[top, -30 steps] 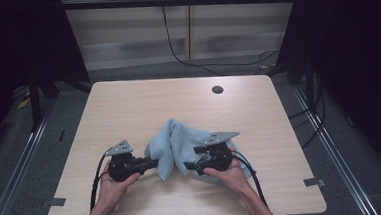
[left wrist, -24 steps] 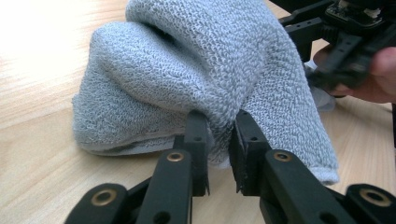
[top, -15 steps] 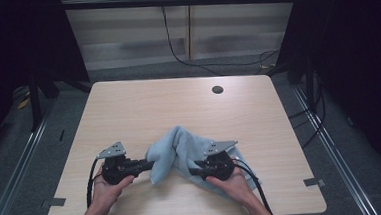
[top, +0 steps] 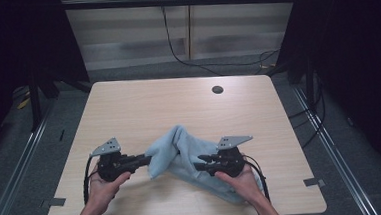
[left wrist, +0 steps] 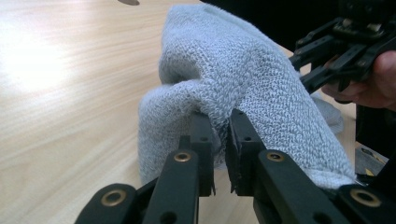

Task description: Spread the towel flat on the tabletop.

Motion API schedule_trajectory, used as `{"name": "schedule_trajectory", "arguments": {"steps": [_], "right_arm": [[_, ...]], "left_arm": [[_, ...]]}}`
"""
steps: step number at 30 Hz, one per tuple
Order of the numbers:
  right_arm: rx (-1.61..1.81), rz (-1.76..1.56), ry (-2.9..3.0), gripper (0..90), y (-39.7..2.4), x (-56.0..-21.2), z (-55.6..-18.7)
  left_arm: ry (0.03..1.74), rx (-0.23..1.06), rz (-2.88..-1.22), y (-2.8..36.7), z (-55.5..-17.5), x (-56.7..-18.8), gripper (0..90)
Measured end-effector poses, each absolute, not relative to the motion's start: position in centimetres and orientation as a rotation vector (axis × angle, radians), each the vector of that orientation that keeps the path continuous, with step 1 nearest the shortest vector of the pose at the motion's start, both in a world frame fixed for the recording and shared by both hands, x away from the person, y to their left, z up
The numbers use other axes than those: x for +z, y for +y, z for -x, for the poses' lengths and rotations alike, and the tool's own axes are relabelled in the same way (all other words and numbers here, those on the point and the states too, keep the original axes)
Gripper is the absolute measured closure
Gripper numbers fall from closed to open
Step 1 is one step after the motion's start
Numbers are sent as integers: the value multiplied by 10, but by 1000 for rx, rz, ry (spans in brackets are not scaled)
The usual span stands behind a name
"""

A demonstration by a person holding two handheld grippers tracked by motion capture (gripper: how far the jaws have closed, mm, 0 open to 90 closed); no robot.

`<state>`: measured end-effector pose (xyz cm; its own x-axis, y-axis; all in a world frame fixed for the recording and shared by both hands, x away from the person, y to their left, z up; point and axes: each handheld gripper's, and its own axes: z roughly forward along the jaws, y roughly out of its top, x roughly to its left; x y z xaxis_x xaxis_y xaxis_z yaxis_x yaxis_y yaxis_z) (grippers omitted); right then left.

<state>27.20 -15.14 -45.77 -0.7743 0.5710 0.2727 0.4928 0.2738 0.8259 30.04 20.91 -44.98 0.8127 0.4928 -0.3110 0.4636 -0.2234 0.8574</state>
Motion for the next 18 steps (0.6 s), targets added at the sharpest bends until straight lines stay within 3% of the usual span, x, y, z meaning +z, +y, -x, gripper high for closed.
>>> {"name": "schedule_trajectory", "arguments": {"steps": [1, 5, 13, 18], "right_arm": [[1551, -1014, 2419, 783, -153, -453, -272], [1548, -1048, 2370, 832, -162, -442, -279], [1562, -1082, 2287, 858, -177, -432, -285], [1577, -1078, 2165, 858, -202, -395, -297]], "left_arm": [[721, 29, -1852, 210, -301, -449, 826], [731, 35, -1847, 209, -304, -449, 827], [734, 51, -1844, 213, -308, -444, 833], [717, 93, -1826, 217, -316, -423, 840]]}}
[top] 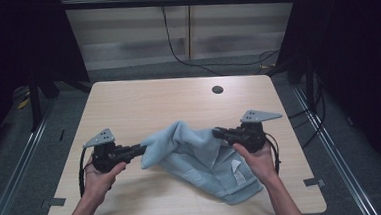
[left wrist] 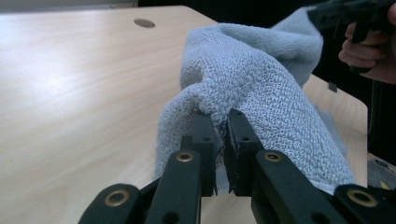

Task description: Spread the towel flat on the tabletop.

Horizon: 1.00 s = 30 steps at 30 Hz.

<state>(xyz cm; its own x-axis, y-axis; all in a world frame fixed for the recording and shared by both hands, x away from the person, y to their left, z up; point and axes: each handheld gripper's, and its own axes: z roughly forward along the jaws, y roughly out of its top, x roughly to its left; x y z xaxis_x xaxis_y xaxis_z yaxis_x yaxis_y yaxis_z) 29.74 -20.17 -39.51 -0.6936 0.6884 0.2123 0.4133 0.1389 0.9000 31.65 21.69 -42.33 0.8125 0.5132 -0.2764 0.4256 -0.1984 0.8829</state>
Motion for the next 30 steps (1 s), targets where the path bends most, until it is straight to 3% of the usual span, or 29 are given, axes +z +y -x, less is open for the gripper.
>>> {"name": "schedule_trajectory", "arguments": {"steps": [8, 11, 12, 13, 14, 17, 23, 30], "right_arm": [[1600, -1062, 2058, 853, -217, -361, -322], [1589, -1081, 2079, 837, -215, -367, -326], [1559, -1104, 2119, 763, -212, -380, -328], [1559, -1104, 2119, 763, -212, -380, -328], [1520, -1134, 2159, 700, -209, -395, -325], [1486, -1124, 2236, 641, -207, -413, -312], [1432, -1097, 2333, 680, -213, -438, -274], [1373, -1145, 2418, 716, -226, -473, -236]], "left_arm": [[700, 150, -1779, 216, -330, -394, 840], [715, 143, -1816, 212, -333, -401, 783], [769, 116, -1809, 213, -334, -413, 727], [769, 116, -1809, 213, -334, -413, 671], [793, 107, -1816, 218, -333, -422, 650], [803, 92, -1806, 228, -328, -427, 624], [765, 53, -1872, 233, -309, -438, 617], [710, -41, -1947, 220, -295, -465, 706]]}}
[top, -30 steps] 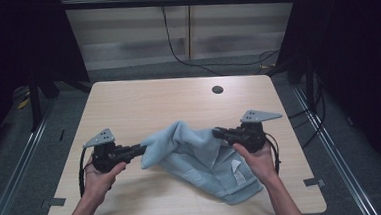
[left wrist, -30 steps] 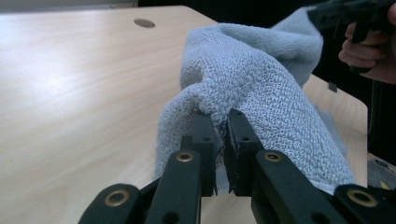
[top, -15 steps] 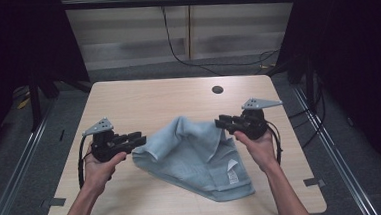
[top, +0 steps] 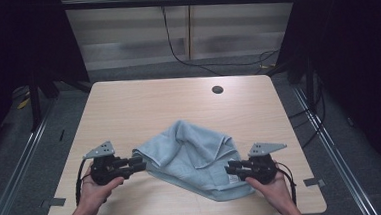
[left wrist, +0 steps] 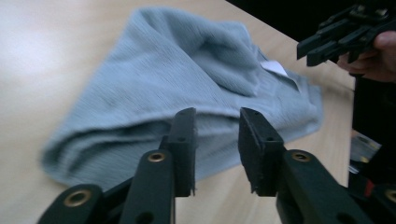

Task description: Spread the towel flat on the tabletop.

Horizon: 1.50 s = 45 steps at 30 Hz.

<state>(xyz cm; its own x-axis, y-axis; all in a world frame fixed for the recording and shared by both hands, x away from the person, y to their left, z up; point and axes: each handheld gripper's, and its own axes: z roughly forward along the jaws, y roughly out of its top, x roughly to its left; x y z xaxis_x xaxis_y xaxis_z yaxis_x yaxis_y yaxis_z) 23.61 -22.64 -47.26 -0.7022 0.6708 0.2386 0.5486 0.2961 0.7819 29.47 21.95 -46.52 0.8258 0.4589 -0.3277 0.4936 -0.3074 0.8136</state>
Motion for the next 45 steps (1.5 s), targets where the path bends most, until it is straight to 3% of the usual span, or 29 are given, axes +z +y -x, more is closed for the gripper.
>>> {"name": "schedule_trajectory", "arguments": {"steps": [8, 15, 22, 28, 33, 38, 45], "right_arm": [[1450, -1010, 2565, 566, -189, -485, -224], [1374, -937, 2607, 535, -166, -491, -228], [1346, -943, 2605, 755, -168, -492, -231], [1482, -952, 2533, 761, -174, -477, -234], [1539, -916, 2492, 855, -173, -462, -239], [1570, -911, 2467, 875, -171, -447, -244], [1757, -741, 2317, 876, -167, -369, -256]], "left_arm": [[762, -60, -2006, 202, -308, -489, 686], [803, -46, -1954, 214, -308, -489, 676], [809, -51, -1919, 215, -309, -485, 647], [822, -19, -1893, 217, -309, -480, 639], [818, -14, -1887, 218, -309, -478, 633], [818, -11, -1882, 219, -308, -477, 628], [801, 8, -1845, 222, -306, -468, 619]]}}
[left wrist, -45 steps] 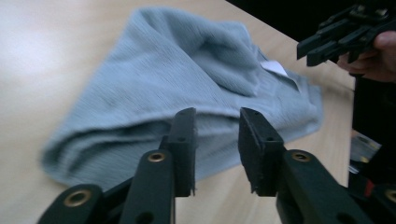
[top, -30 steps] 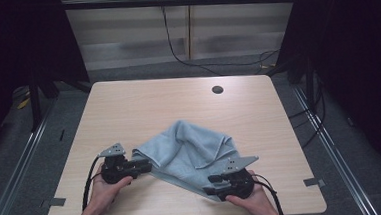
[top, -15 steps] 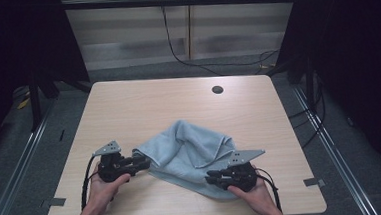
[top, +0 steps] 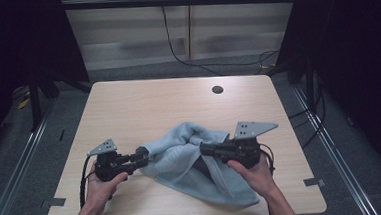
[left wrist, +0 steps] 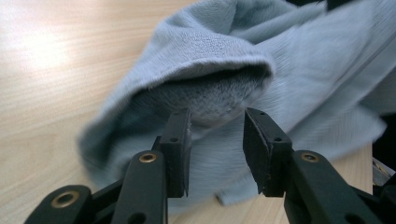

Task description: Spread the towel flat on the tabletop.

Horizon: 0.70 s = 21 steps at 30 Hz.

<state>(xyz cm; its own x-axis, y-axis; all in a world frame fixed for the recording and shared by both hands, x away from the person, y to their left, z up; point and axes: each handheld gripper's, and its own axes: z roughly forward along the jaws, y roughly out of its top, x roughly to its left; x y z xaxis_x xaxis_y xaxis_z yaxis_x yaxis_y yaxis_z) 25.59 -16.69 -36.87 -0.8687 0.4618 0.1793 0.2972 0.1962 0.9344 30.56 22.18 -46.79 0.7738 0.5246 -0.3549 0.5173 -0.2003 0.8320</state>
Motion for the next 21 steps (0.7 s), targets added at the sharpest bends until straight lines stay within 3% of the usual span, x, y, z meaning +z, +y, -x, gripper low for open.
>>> {"name": "schedule_trajectory", "arguments": {"steps": [6, 10, 13, 15, 21], "right_arm": [[1815, -656, 2235, 876, -156, -327, -271], [1828, -691, 2205, 875, -153, -326, -288], [1803, -825, 2213, 875, -157, -350, -315], [1733, -960, 2264, 874, -162, -388, -335], [1612, -1126, 2323, 865, -173, -444, -345]], "left_arm": [[771, 4, -1845, 220, -303, -464, 618], [762, 3, -1849, 219, -302, -463, 614], [757, 0, -1857, 218, -302, -464, 611], [755, -5, -1864, 218, -301, -465, 610], [740, -18, -1876, 213, -300, -466, 607]]}}
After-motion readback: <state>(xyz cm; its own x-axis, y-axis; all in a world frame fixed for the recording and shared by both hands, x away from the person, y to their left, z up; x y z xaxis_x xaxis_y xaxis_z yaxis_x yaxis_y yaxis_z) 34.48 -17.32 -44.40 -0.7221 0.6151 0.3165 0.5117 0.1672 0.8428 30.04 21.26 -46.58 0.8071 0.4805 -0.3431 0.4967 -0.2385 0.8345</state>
